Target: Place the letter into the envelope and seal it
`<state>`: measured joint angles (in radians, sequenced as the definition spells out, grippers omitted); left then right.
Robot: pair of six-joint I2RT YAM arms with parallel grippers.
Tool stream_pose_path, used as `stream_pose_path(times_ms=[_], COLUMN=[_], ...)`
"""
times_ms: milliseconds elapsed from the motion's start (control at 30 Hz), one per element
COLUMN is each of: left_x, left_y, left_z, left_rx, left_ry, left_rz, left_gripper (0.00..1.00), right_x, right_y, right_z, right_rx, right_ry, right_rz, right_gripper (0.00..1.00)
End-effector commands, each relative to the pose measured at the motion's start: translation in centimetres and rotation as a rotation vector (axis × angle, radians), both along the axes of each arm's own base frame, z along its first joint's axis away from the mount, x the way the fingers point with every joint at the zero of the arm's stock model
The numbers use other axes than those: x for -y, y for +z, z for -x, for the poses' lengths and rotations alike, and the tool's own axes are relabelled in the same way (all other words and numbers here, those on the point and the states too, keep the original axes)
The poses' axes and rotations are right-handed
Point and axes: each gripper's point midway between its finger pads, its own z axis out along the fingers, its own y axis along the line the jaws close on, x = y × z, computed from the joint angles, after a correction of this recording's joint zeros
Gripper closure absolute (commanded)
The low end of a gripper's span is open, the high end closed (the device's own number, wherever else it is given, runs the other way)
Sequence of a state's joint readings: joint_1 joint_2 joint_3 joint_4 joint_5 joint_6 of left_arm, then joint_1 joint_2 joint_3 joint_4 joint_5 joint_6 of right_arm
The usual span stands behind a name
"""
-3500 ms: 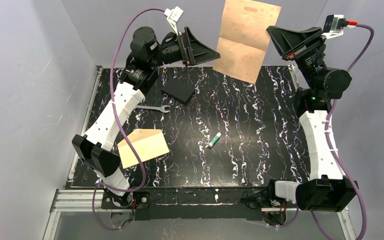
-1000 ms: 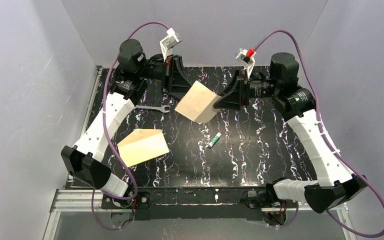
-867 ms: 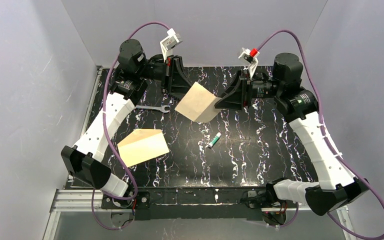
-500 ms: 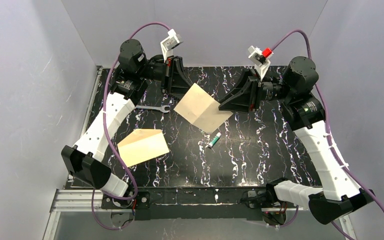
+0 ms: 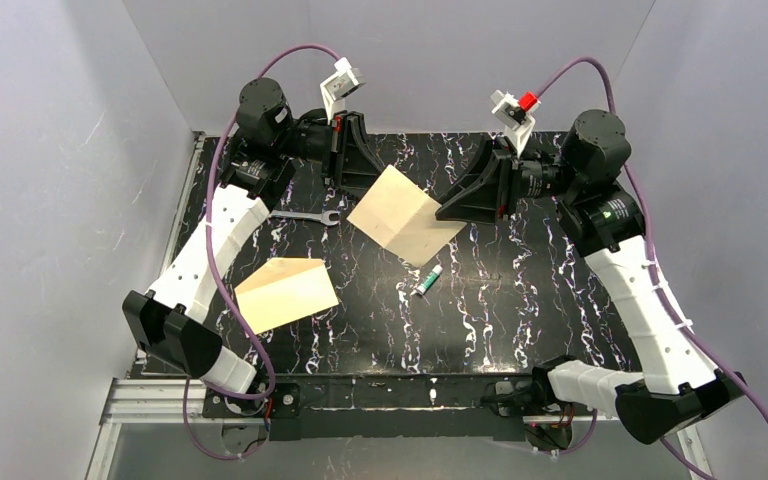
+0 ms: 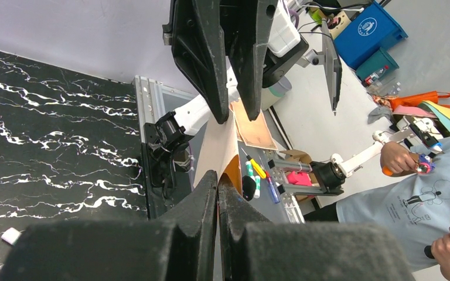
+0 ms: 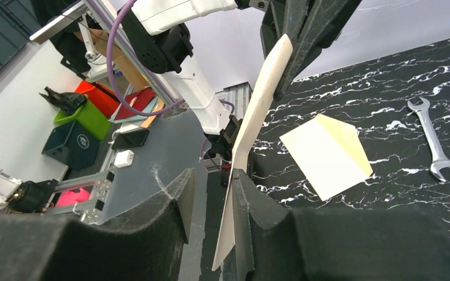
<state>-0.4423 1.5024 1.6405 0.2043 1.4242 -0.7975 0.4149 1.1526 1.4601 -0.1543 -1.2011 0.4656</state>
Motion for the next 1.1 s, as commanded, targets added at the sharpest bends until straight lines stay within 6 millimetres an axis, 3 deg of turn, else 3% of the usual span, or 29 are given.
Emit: stream_pose_path(times_ms=[0, 167, 267, 300, 400, 433, 600, 733, 900, 1000, 1067], left_x=[-0.5, -0.6, -0.5, -0.5, -0.4, -0.5, -1.8, -4.8, -7.6, -9.6, -9.9], left_y=[1.5, 1.8, 2.0, 2.2, 2.3, 2.1, 0.2, -2.3, -2.0, -1.6, -0.7], left_z=[1.2, 1.3, 1.3, 1.3, 0.5, -0.3, -6.5, -10.5, -11.7, -12.6, -12.4], left_rx=[0.045, 0.056, 0.064, 0.068, 0.091, 0.09, 0.051, 0.041, 0.092, 0.119, 0.154], left_ry=[-0.005, -0.008, -0.002, 0.006, 0.064, 0.105, 0.508, 0.849, 1.05, 1.192, 1.207], left_rz=[0.022, 0.026, 0.031, 0.035, 0.054, 0.058, -0.004, -0.182, -0.209, -0.197, -0.164], left_gripper=[1.0, 1.0, 1.0, 0.98, 0.53, 0.44, 0.31, 0.25, 0.19, 0.18, 0.17], right_x=[-0.1, -0.2, -0.2, -0.2, -0.2, -0.2, 0.7, 2.8, 4.9, 5.0, 4.6], right_y=[0.1, -0.4, -0.3, -0.2, 0.4, 0.9, 4.2, 6.6, 7.9, 7.8, 7.6], right_z=[-0.1, -0.7, -0.9, -1.0, -1.7, -1.9, -5.3, -8.6, -11.1, -11.7, -11.6], right_rx=[0.02, 0.024, 0.038, 0.044, 0.071, 0.088, 0.179, 0.186, 0.152, 0.135, 0.133], right_ry=[-0.004, -0.031, -0.038, -0.047, -0.095, -0.118, -0.386, -0.66, -0.86, -0.888, -0.858], right_rz=[0.001, 0.022, 0.02, 0.018, 0.002, -0.01, -0.064, -0.134, -0.171, -0.171, -0.163], right_gripper=[0.65, 0.76, 0.97, 0.99, 0.99, 0.99, 0.99, 0.99, 0.99, 0.99, 0.99])
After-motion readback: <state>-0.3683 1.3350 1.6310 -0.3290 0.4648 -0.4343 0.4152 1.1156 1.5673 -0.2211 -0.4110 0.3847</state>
